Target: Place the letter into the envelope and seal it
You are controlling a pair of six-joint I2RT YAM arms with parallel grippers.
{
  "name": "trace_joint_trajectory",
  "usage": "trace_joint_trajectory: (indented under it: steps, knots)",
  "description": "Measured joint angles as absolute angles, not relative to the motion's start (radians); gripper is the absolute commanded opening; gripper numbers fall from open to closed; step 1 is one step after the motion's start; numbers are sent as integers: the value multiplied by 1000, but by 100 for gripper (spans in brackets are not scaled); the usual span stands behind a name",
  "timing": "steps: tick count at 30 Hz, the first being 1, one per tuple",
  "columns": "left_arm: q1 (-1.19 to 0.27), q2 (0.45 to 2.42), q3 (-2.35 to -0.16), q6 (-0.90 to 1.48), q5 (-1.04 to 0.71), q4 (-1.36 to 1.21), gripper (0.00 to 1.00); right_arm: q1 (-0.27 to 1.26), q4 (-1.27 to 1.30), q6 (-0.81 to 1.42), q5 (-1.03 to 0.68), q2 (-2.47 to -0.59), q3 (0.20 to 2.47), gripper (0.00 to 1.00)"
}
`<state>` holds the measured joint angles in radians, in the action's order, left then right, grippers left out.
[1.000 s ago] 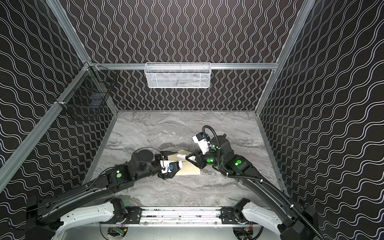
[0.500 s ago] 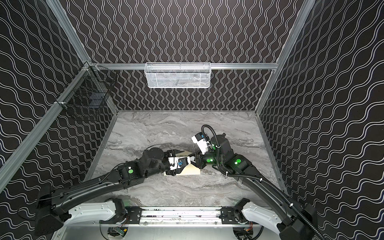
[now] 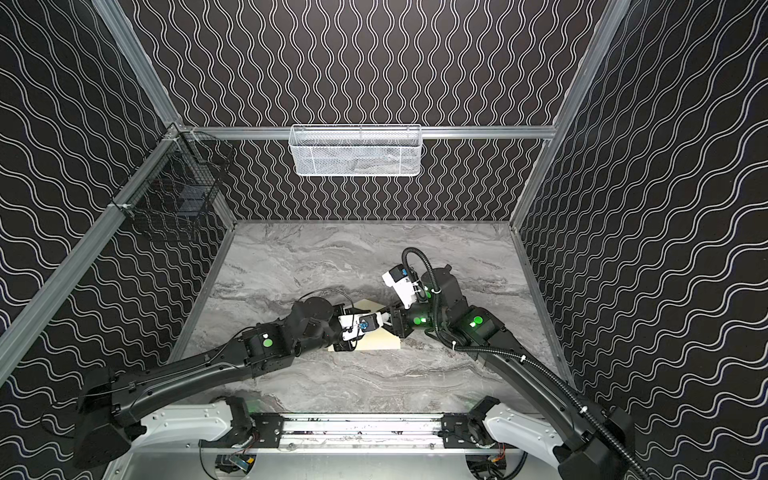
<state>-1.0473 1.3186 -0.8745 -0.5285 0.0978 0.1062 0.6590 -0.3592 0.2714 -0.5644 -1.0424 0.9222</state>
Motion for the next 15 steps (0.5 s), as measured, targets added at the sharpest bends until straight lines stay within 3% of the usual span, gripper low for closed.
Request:
trace_joint_trajectory:
  steps: [4,6,9,12,15]
  knots:
    - [-1047,1324,-878,-498,99,108,14,657,-365,264,-559,-1047,928,23]
    - [-1048,1325,-877,-462,95,105,4,657,-374,256,-553,-1047,934,35]
    - [-1048,1320,-850,-384,79,56,3,659,-383,241,-532,-1038,949,54]
    - [-1047,1301,-788,-290,57,-7,1,658,-381,214,-504,-990,954,62]
    - [-1047,1275,-726,-201,33,-81,1,654,-351,184,-492,-923,923,63]
